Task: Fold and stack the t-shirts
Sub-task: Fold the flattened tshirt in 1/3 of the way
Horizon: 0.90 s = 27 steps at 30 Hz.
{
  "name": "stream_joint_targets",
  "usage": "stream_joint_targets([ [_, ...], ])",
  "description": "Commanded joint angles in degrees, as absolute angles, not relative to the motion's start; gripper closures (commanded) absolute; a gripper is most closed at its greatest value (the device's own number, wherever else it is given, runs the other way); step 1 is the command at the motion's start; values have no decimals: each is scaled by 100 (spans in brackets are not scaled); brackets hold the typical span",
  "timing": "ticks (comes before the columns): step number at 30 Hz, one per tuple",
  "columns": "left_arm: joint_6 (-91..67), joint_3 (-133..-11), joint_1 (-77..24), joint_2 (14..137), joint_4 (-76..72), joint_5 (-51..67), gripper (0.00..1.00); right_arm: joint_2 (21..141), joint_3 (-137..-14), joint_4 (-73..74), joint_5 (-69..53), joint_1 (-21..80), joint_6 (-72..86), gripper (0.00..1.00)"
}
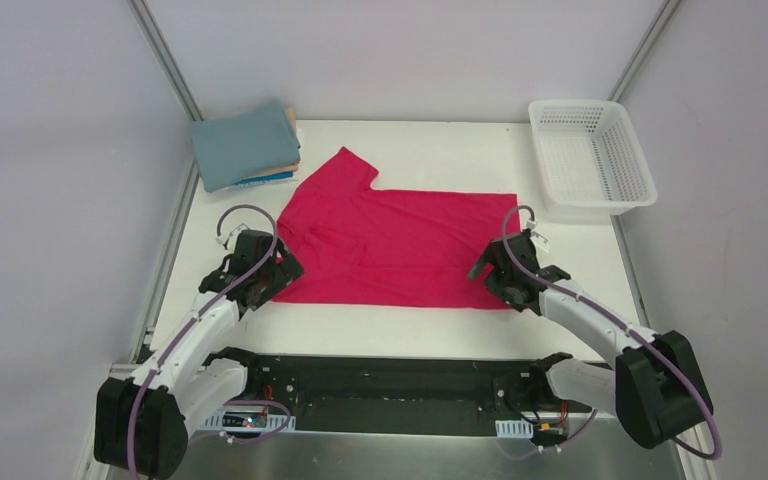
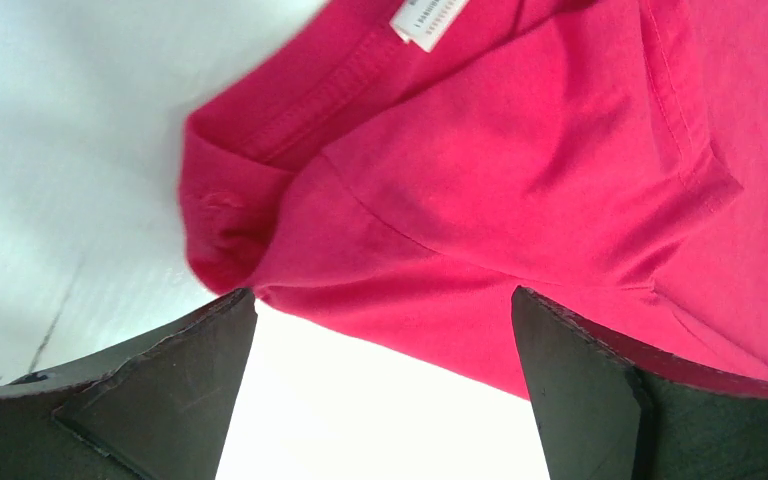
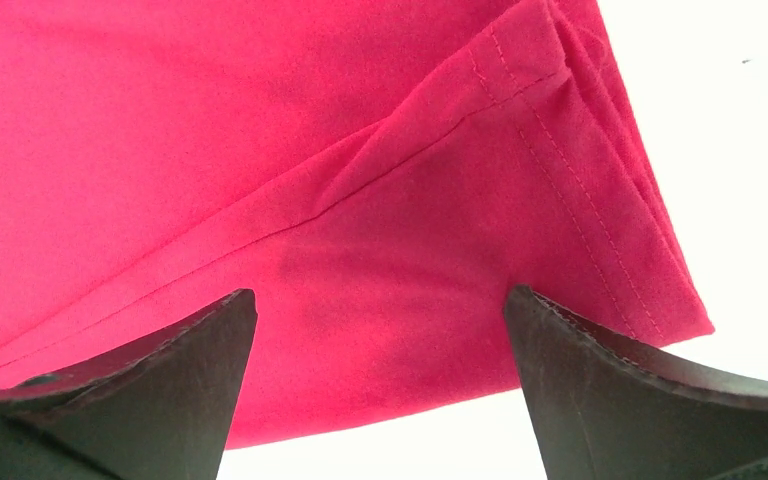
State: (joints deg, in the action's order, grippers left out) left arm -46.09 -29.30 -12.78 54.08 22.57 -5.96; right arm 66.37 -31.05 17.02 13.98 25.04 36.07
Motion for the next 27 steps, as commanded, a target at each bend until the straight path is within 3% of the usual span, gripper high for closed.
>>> stream_joint_targets([
  [1, -4791, -2750, -1292, 5121, 2784, -1215, 1, 6230, -2744, 2263, 1162, 2478, 3919, 1],
  [10, -5003, -2800, -1292, 5086, 3370, -854, 1, 5757, -2712, 2560, 1273, 2476, 3727, 1],
  [18, -4811, -4089, -1423, 4464, 3343, -115, 1, 5056, -3440, 2869, 1467, 2474, 3398, 1],
  [22, -4587, -4482, -1799, 5227, 2625, 118, 1, 4941, -3483, 2808, 1458, 2478, 3345, 0],
  [27, -4254, -4919, -1929, 7135, 1964, 440, 1, 5048, -3363, 2538, 1382, 2469, 3391, 1],
])
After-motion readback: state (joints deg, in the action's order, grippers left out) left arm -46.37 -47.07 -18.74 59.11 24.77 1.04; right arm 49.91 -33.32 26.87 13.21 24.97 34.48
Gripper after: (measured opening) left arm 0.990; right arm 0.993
